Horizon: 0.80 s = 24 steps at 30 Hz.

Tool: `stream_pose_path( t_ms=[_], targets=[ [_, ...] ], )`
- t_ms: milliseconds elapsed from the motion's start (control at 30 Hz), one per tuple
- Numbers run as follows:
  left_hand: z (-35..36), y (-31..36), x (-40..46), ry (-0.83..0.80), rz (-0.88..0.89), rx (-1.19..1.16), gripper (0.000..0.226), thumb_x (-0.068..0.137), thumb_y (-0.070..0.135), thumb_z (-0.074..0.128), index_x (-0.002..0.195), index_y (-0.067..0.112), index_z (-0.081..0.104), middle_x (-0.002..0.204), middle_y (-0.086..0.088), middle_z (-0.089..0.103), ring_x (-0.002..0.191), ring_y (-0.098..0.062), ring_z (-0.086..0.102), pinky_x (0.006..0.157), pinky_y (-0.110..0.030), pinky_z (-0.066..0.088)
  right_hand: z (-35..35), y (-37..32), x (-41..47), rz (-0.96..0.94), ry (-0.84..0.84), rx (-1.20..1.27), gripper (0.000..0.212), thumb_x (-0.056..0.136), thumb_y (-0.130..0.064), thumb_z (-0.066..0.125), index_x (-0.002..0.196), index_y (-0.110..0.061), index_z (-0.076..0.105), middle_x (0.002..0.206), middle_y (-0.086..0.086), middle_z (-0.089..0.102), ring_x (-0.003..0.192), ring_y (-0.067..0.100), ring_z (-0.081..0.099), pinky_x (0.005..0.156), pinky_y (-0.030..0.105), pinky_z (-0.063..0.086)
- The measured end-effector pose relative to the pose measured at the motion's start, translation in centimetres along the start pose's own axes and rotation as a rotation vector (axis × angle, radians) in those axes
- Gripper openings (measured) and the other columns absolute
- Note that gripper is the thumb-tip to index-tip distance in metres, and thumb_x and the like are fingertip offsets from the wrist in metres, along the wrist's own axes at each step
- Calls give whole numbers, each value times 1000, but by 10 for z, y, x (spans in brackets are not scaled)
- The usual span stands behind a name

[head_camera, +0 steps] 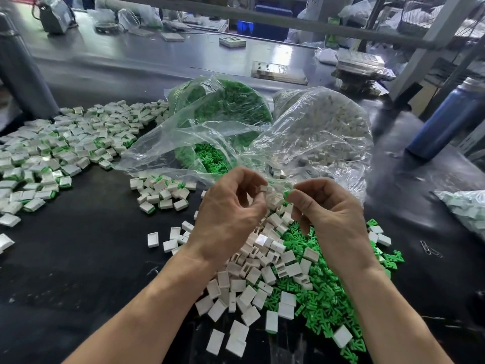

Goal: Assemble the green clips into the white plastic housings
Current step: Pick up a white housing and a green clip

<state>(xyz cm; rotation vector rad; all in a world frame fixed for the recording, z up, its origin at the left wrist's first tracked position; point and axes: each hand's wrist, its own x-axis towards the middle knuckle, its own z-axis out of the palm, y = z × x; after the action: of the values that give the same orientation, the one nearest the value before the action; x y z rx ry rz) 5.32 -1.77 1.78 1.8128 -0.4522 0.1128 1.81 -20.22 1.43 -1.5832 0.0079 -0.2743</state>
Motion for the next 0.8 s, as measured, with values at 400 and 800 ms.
stream_pose_path(
  t_ms=[400,800],
  targets=[
    [3,-2,-1,-82,-11,-97,18,94,11,73,103,23,64,96,5,71,88,-10,71,82,-28,61,10,-1,-2,-39,-44,133,18,85,-14,75,103,-8,75,81,7,75,65,15,67,51,23,53],
    [0,-5,-1,-54,-20,-68,14,90,19,77,102,22,70,89,9,70,77,-5,66,68,-20,57,10,-3,-4,-56,-10,115,19,85,-13,75,103,-8,74,82,10,73,67,20,65,53,25,54]
  ],
)
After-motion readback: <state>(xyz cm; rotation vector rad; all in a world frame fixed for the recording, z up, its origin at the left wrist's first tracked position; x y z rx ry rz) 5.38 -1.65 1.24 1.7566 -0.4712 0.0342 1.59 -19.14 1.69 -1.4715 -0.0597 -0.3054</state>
